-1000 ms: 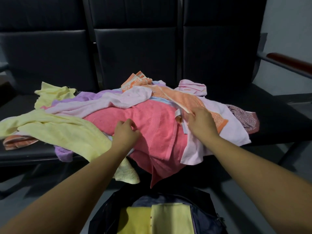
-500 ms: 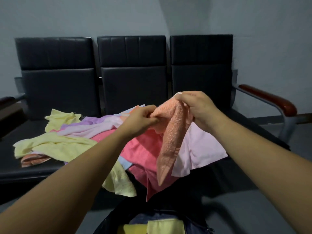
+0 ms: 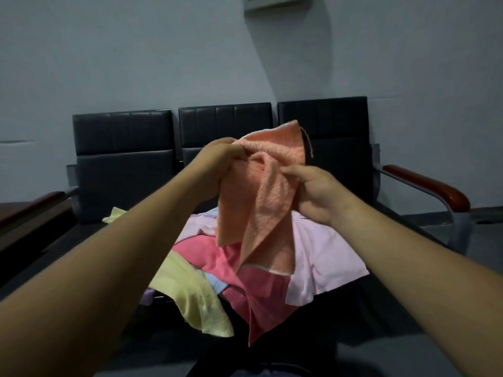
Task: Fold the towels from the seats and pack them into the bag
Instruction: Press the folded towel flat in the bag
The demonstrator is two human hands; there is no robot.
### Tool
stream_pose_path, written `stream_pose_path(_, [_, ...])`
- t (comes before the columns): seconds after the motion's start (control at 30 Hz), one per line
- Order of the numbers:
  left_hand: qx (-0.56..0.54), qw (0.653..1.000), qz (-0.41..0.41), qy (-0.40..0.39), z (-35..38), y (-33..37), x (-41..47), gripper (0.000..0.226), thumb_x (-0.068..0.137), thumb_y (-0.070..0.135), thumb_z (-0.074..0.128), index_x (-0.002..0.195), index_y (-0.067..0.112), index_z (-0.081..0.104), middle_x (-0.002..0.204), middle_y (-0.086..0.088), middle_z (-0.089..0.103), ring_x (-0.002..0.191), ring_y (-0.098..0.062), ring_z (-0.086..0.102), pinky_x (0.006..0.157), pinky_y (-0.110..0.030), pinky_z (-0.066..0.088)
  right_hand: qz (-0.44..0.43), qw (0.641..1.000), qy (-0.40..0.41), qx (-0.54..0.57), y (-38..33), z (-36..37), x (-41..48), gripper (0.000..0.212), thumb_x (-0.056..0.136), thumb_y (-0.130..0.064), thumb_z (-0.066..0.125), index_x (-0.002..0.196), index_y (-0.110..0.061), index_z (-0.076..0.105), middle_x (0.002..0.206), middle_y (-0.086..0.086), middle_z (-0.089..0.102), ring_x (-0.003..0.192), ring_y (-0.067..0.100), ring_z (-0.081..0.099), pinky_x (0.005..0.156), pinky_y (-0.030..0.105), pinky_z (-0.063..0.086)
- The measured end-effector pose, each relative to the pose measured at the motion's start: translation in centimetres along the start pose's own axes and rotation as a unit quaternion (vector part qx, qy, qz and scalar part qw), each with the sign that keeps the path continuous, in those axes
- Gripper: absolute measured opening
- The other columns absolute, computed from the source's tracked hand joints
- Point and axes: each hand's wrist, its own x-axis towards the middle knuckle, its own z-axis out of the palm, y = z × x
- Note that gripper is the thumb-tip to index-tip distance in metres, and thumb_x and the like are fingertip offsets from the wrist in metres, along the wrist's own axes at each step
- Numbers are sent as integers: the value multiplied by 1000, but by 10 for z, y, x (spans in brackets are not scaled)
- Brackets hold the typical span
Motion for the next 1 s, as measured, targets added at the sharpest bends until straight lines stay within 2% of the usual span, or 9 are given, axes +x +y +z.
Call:
stream_pose_path(0.13, [-95, 978, -61, -174, -14, 18, -22, 29, 87, 22, 66, 108, 2, 60, 85, -7, 66, 71, -17, 64, 66, -28, 56, 18, 994, -109, -6, -35, -2, -13, 30, 96, -16, 53, 79, -12, 77, 67, 2, 66, 62, 13, 65, 66, 26, 57])
stream_pose_path(0.23, [-95, 974, -55, -199, -11, 26, -34, 39, 87, 40, 58, 108, 8, 64, 88, -6, 72, 78, -19, 71, 72, -31, 60, 58, 970, -210, -106, -44, 2, -24, 21, 83, -23, 66, 96, -11, 77, 90, 8, 69, 82, 19, 67, 87, 35, 55])
stream_pose_path(0.37, [-67, 983, -35, -170, -7, 13, -39, 35, 88, 22, 64, 119, 6, 64, 95, -10, 72, 84, -22, 71, 74, -33, 61, 97, 956, -233, -151, -34, 1, -22, 35, 91, -17, 62, 122, -2, 64, 111, 14, 68, 101, 25, 67, 98, 41, 54])
stream_pose_path(0.5, [-111, 993, -23, -39, -19, -1, -36, 26, 93, -6, 53, 113, 7, 63, 88, -11, 66, 73, -19, 66, 66, -30, 59, 100, 944, -146, -278, -3, -20, -20, 38, 81, -29, 78, 107, -2, 73, 97, 13, 68, 86, 25, 64, 84, 39, 53])
stream_pose_path(0.6, [-15, 998, -57, -29, -26, -20, -41, 31, 92, -14, 45, 104, 9, 63, 87, -14, 61, 65, -18, 61, 54, -25, 53, 39, 941, -56, -331, 25, -35, -23, 11, 95, -19, 68, 98, -16, 78, 82, 5, 72, 75, 18, 65, 73, 35, 57])
stream_pose_path(0.7, [27, 994, -88, -63, -30, -38, -48, 34, 96, -4, 53, 115, 18, 70, 104, -14, 70, 82, -23, 71, 65, -28, 58, 14, 973, 6, -229, 42, -36, -24, 14, 99, -14, 62, 103, -18, 76, 87, 2, 76, 81, 19, 68, 74, 34, 57])
stream_pose_path(0.83, [18, 992, -125, 11, -31, -43, -54, 19, 98, 32, 63, 106, 16, 68, 92, -8, 70, 79, -19, 69, 71, -30, 58, 48, 977, -69, -196, 45, -24, -30, 14, 96, -17, 65, 103, -6, 73, 89, 4, 75, 80, 16, 71, 74, 26, 59])
stream_pose_path(0.9, [8, 991, -126, 53, -37, -49, -50, 27, 95, 41, 64, 100, 14, 67, 92, -6, 69, 82, -19, 67, 74, -31, 56, 99, 951, -122, -266, 45, -26, -33, 22, 92, -18, 71, 107, -2, 73, 93, 0, 76, 87, 16, 71, 82, 26, 59])
stream_pose_path(1.0, [-30, 982, -121, 145, -48, -60, -41, 35, 94, 41, 67, 108, 9, 69, 94, -7, 70, 85, -19, 67, 77, -32, 54, 165, 839, -147, -498, 48, -40, -36, 28, 84, -26, 81, 101, -5, 75, 91, 2, 74, 81, 12, 69, 76, 26, 58])
